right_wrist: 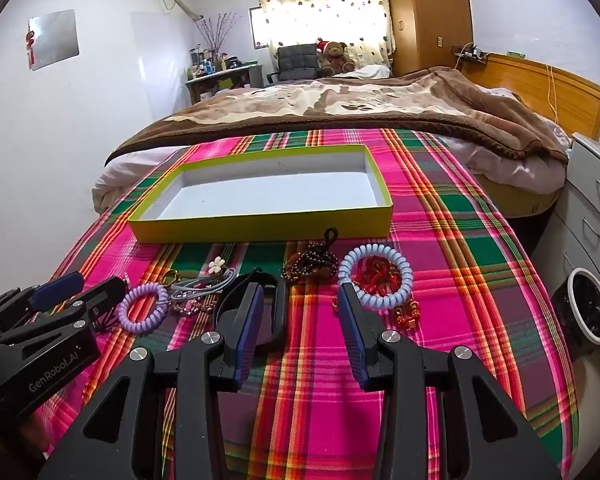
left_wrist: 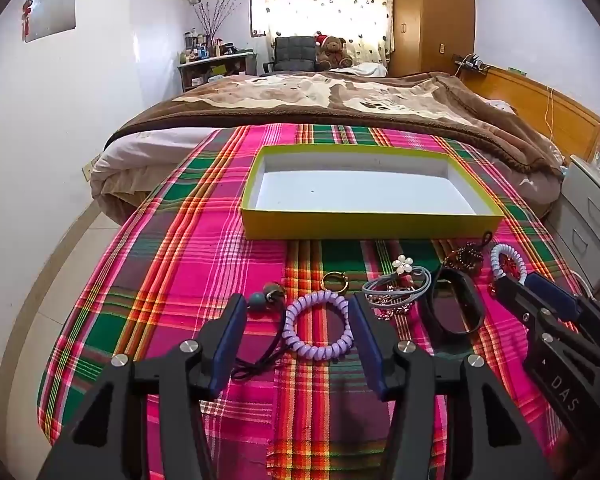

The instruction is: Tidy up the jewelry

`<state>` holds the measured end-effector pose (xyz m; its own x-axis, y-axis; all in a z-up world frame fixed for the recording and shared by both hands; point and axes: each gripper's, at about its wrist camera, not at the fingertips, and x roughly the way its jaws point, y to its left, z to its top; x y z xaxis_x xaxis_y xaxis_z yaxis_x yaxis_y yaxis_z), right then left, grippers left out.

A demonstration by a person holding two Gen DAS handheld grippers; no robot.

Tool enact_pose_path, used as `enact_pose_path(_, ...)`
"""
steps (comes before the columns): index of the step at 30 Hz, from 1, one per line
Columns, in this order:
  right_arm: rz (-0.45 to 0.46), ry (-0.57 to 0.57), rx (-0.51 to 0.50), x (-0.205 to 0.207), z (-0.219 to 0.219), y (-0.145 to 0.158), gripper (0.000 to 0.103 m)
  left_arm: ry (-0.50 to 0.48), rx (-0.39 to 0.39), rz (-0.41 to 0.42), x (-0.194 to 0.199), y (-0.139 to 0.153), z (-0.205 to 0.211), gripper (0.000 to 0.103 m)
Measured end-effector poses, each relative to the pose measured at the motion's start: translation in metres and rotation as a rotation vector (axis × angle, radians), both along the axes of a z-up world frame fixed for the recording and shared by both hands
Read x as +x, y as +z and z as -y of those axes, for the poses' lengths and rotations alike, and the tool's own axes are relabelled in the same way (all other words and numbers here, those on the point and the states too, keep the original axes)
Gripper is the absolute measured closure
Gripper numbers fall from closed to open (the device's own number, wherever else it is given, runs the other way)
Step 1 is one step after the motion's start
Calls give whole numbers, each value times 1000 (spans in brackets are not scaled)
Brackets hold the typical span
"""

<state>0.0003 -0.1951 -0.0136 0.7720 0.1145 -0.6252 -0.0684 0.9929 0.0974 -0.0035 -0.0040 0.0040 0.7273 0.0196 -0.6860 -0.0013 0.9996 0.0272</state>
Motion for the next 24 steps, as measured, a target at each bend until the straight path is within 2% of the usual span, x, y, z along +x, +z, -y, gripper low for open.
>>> enact_pose_path(24, -9, -4, -4, 1, -1, 1, 64, 5, -17, -5, 0, 3, -8, 48)
